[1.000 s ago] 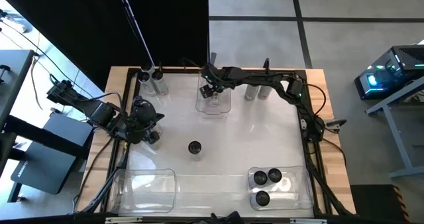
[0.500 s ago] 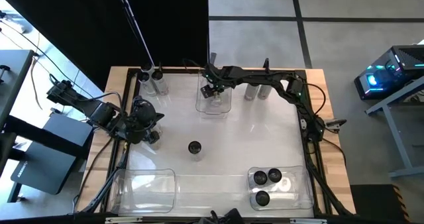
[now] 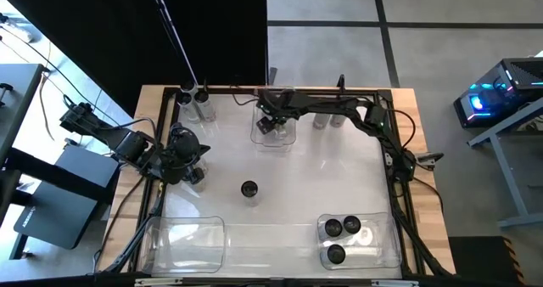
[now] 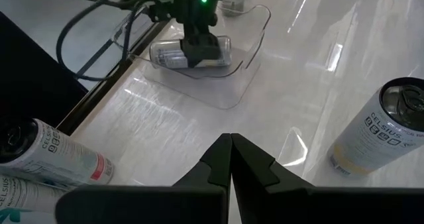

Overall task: Sort soda cans
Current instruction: Remove white yellow soda can from the top middle transparent bin

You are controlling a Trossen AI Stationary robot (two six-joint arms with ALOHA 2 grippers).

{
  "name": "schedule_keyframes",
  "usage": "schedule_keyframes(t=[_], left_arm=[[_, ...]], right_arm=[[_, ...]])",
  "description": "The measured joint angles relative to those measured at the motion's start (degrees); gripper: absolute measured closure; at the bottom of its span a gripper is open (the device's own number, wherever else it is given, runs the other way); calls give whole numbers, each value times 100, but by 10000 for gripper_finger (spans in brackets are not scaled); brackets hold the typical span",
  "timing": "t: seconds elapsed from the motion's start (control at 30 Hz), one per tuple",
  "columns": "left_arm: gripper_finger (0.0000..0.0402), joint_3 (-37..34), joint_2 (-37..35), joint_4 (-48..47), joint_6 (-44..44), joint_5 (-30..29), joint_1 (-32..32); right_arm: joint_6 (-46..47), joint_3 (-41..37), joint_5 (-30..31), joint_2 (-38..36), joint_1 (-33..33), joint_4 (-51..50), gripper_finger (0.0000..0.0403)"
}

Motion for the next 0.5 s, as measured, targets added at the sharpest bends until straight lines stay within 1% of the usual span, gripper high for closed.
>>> schedule_keyframes(t=[0.13, 0.3, 0.33, 0.4, 0.5], left_arm=[[401, 2, 0, -2, 0, 0, 0], [401, 1, 0, -2, 0, 0, 0], [401, 0, 0, -2, -1, 0, -1], [401, 0, 0, -2, -3, 0, 0], [401, 0, 0, -2, -48, 0, 0]], right_arm=[[-112, 0, -4, 20, 13, -58, 112], [-207, 2, 28, 35, 13, -115, 147], [-251, 2, 90, 35, 24, -118, 154], [-362, 2, 242, 35, 68, -122, 156], [-575, 0, 653, 31, 177, -129, 156]])
